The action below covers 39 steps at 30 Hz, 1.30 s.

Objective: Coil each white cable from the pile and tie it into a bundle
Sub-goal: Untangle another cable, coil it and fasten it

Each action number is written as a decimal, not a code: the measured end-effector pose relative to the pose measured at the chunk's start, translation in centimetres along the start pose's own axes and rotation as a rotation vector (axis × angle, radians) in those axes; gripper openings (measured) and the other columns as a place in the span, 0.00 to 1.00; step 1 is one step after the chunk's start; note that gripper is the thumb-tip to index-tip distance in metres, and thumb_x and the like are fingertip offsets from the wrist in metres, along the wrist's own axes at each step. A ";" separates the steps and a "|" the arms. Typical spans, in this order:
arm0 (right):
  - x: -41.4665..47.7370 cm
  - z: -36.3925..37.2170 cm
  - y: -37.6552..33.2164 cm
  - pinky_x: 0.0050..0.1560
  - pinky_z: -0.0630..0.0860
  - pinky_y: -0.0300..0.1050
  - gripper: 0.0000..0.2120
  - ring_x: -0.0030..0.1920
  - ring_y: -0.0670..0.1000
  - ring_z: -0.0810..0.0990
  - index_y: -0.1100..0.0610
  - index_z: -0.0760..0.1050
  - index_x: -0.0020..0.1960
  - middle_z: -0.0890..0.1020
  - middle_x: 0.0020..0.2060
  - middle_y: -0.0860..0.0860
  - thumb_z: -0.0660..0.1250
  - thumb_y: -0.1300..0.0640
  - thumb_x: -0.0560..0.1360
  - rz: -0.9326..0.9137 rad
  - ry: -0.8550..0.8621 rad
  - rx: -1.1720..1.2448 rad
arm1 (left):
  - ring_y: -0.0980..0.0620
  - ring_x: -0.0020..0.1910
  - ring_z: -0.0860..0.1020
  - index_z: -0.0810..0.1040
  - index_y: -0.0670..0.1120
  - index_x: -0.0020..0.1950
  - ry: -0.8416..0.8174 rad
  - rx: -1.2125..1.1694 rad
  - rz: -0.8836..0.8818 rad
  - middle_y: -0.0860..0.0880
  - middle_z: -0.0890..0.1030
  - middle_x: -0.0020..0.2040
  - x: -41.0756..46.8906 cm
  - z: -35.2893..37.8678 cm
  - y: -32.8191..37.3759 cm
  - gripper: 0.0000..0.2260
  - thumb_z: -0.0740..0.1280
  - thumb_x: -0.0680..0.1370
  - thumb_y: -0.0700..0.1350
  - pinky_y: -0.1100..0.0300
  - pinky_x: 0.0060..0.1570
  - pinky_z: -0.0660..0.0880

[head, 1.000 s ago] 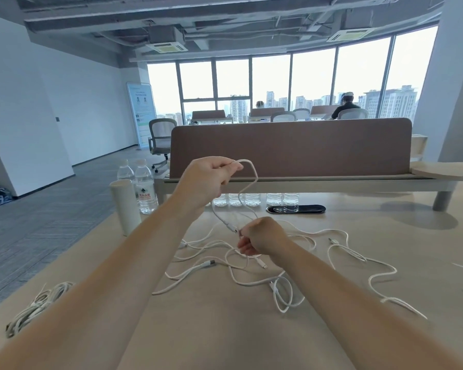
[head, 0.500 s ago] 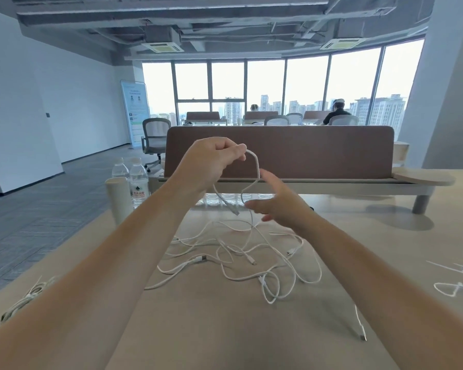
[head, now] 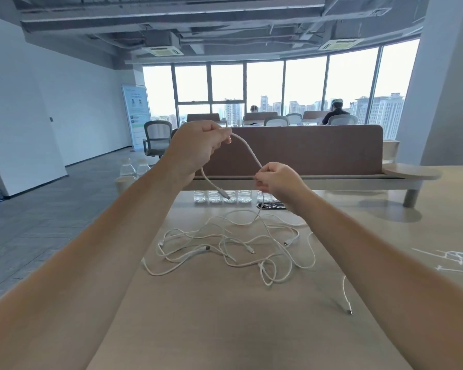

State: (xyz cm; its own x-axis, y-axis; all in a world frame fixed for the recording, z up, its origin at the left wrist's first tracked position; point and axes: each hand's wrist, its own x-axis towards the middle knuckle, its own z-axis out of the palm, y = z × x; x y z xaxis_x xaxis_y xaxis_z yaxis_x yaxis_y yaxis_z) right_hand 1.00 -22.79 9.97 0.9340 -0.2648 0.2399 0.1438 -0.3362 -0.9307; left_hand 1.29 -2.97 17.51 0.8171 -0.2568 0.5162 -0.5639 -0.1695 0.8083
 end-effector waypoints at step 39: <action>2.5 -0.9 2.7 0.48 0.83 0.54 0.10 0.36 0.54 0.80 0.66 0.81 0.54 0.82 0.38 0.56 0.64 0.62 0.79 0.081 0.027 -0.317 | 0.52 0.24 0.71 0.80 0.38 0.50 -0.276 0.169 -0.315 0.43 0.77 0.33 -0.9 -1.6 -3.8 0.10 0.60 0.84 0.38 0.57 0.31 0.79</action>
State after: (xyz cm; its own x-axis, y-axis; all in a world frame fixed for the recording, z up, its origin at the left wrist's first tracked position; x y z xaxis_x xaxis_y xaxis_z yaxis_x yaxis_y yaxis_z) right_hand 3.45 -25.19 8.31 0.9288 -0.3240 0.1800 -0.0432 -0.5770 -0.8156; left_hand 2.85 -0.52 14.45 0.9025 -0.4076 0.1391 -0.3232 -0.4273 0.8444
